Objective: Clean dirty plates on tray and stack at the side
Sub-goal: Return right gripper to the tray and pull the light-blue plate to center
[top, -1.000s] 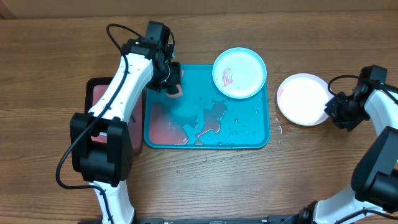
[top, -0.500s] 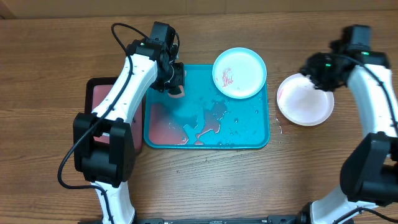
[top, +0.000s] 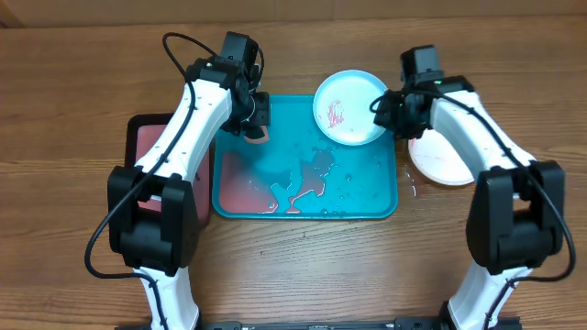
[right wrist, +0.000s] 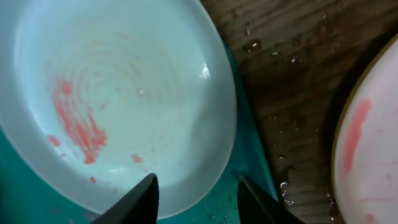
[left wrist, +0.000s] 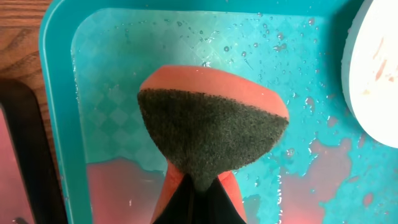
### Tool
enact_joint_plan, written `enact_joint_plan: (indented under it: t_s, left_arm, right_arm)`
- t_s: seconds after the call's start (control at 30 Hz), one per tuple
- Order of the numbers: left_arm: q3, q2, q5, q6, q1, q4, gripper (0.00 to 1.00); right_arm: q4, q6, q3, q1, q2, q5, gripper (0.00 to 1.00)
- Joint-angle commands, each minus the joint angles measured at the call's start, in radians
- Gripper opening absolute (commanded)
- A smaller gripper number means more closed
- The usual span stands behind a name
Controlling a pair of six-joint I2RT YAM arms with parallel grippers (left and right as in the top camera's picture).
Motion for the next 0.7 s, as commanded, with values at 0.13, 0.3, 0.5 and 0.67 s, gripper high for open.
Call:
enact_joint_plan:
  t_s: [0.13,0.3,0.5,0.67]
  left_arm:
    - [-0.004,0.003,-0.015,-0.01,-0.007,-0.005,0.04]
    - [-0.004,0.004,-0.015,-0.01,-0.007,-0.005,0.04]
    - [-0.004,0.004,-0.015,-0.01,-0.007,-0.005,0.04]
    - [-0.004,0.004,-0.015,-0.01,-0.007,-0.007,0.04]
  right_arm:
    - [0.026,0.053,-0.01,0.014,0.059,0.051,0.38]
    - [0.038,0.049,-0.011,0.035,0.089,0.052,0.32]
    - [0.039,0.048,-0.01,0.076,0.108,0.052,0.16]
    - [-0.009,0.048,-0.01,0.11,0.108,0.05,0.04]
